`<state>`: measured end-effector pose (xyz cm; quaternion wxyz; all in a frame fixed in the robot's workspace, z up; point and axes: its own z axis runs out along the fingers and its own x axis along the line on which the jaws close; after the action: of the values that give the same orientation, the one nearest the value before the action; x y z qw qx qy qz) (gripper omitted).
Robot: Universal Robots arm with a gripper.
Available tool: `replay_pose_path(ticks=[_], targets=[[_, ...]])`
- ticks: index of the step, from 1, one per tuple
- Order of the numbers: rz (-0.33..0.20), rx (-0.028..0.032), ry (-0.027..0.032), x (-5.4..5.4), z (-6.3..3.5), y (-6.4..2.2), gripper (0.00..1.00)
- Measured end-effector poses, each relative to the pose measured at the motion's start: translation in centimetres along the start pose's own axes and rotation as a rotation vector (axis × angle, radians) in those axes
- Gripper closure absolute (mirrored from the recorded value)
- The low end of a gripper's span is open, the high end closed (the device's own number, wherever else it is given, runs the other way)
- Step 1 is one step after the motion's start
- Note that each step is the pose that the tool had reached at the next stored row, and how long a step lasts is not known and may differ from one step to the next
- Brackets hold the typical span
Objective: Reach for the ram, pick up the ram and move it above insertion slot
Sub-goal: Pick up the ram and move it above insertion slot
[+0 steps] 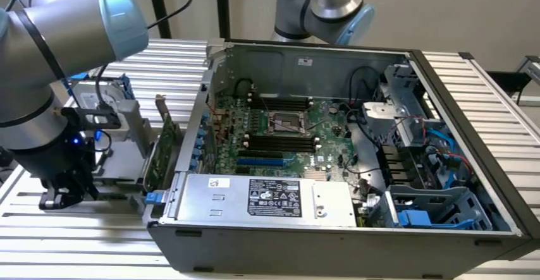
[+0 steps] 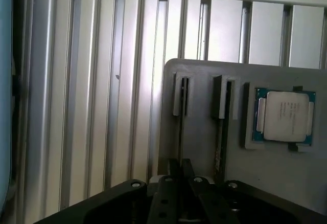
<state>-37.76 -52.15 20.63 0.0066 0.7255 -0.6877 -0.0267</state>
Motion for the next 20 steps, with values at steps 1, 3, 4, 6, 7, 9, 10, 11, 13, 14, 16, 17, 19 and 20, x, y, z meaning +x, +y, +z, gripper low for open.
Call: replay_pose_path(ticks=[1,3,4,6,7,9,10,11,13,14,16,17,19,20], targets=[[0.000,-0.0016,-0.0001,0.0,-0.39,0.01,0.86],[0.000,-0.0048,-0.0002,0.0,-1.30,0.03,0.86],[0.000,-0.0058,-0.0003,0.0,-1.74,0.02,0.86],[0.000,-0.0074,-0.0004,-0.1,-2.64,-0.03,0.86],[0.000,-0.0081,-0.0004,-0.1,-3.09,-0.07,0.86],[0.000,-0.0093,-0.0004,-0.1,-4.04,-0.18,0.86],[0.000,-0.0097,-0.0005,-0.1,-4.49,-0.28,0.86],[-0.001,-0.0099,-0.0005,-0.1,-4.95,-0.40,0.86],[-0.001,-0.0105,-0.0004,-0.1,-5.87,-0.76,0.86],[-0.001,-0.0105,-0.0005,-0.1,-6.35,-1.01,0.86],[-0.002,-0.0108,-0.0006,-0.1,-7.28,-1.54,0.86],[-0.002,-0.0111,-0.0007,-0.1,-7.75,-1.81,0.86],[-0.003,-0.0114,-0.0015,-0.1,-8.70,-2.42,0.86],[-0.003,-0.0117,-0.0018,-0.1,-9.17,-2.72,0.86]])
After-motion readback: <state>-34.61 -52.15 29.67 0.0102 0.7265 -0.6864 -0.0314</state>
